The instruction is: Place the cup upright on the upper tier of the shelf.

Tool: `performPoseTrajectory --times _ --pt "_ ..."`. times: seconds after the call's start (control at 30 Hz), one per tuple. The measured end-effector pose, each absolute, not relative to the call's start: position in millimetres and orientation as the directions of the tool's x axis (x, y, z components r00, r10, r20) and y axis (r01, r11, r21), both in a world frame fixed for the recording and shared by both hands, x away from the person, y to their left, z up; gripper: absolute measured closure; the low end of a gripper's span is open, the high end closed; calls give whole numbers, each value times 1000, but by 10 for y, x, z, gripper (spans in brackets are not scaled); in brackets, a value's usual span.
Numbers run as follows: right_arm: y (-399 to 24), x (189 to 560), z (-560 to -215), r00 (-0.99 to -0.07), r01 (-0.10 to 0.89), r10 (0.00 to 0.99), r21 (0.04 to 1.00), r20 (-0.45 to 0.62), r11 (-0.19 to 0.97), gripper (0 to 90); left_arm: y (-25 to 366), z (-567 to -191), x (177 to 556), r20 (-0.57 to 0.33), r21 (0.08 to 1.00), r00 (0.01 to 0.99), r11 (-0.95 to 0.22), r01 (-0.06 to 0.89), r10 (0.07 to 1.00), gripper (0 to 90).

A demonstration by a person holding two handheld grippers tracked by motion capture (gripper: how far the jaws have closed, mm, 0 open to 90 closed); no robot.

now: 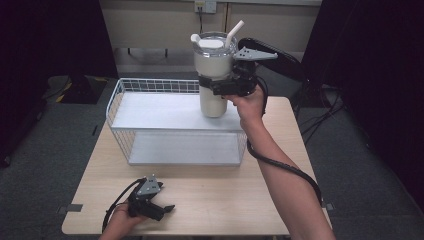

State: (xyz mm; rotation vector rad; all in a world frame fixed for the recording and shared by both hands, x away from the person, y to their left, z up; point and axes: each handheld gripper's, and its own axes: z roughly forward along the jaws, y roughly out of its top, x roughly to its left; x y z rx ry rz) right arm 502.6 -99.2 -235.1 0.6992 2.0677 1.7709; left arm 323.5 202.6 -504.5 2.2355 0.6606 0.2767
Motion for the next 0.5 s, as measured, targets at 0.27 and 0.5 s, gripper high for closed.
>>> performPoseTrajectory --times 0.27,0.5 --pt "-981 5067 -2387 -811 149 581 984 63 101 74 2026 -5045 3235 -10 736 842 -566 372 540 95" --pt "-965 5101 -2415 -805 147 590 984 62 97 74 2024 -5046 3233 -13 736 841 -564 375 541 95"
